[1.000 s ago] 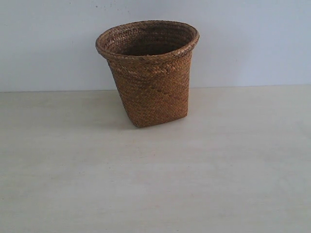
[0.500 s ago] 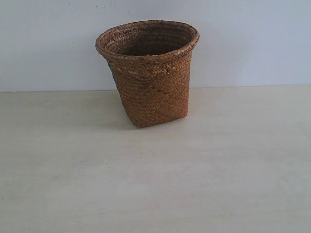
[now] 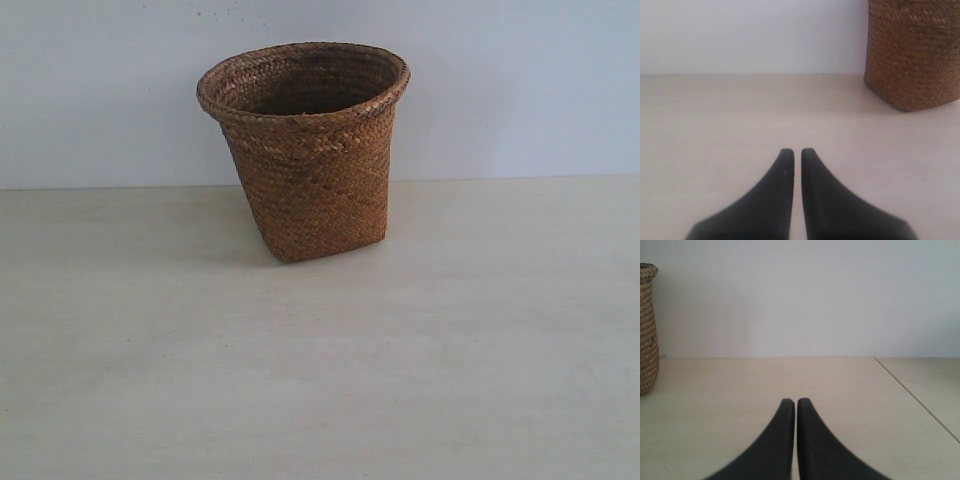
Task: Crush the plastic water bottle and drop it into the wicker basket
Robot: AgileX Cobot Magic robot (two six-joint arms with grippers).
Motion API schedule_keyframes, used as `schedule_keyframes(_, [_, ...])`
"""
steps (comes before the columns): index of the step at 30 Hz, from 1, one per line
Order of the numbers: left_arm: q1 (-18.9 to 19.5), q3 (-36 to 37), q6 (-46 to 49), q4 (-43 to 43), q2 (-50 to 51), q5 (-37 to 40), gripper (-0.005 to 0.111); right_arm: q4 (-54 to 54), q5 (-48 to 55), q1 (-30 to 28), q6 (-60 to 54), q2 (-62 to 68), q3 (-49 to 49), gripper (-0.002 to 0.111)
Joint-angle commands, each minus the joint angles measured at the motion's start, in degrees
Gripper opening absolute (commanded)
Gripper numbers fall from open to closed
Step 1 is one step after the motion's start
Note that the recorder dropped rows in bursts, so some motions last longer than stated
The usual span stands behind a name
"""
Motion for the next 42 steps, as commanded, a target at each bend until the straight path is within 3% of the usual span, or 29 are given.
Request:
schedule_keyframes(1, [0.2, 0.2, -0.7, 0.2, -0.2, 0.1, 0.004, -0.2, -0.4, -0.3, -0.4, -0.2, 0.3, 0.0])
schedule_keyframes(26, [0.2, 0.2, -0.7, 0.2, -0.2, 0.1, 0.004, -0.2, -0.3, -0.3, -0.1, -0.2, 0.3, 0.0])
schedule_keyframes(30, [0.2, 0.2, -0.7, 0.2, -0.2, 0.1, 0.004, -1.0, -0.5, -0.3, 4.0, -0.2, -0.2, 0.0])
schedule_keyframes(32, [0.2, 0.2, -0.7, 0.2, -0.2, 0.1, 0.004, -9.8, 0.0, -0.3, 12.7, -0.2, -0.5, 0.0])
schedule_keyframes(33, [0.2, 0.2, -0.7, 0.2, -0.2, 0.1, 0.004, -13.1, 1.2, -0.3, 17.9, -0.2, -0.5, 0.0])
schedule_keyframes(38, [0.2, 0.2, -0.7, 0.2, -0.2, 0.1, 0.004, -12.1, 5.0, -0.3, 18.0, -1.9, -0.5, 0.0])
schedule_keyframes(42, [0.2, 0.2, -0.7, 0.2, -0.2, 0.1, 0.004, -11.1, 15.5, -0.3, 18.0, -9.3, -0.5, 0.0])
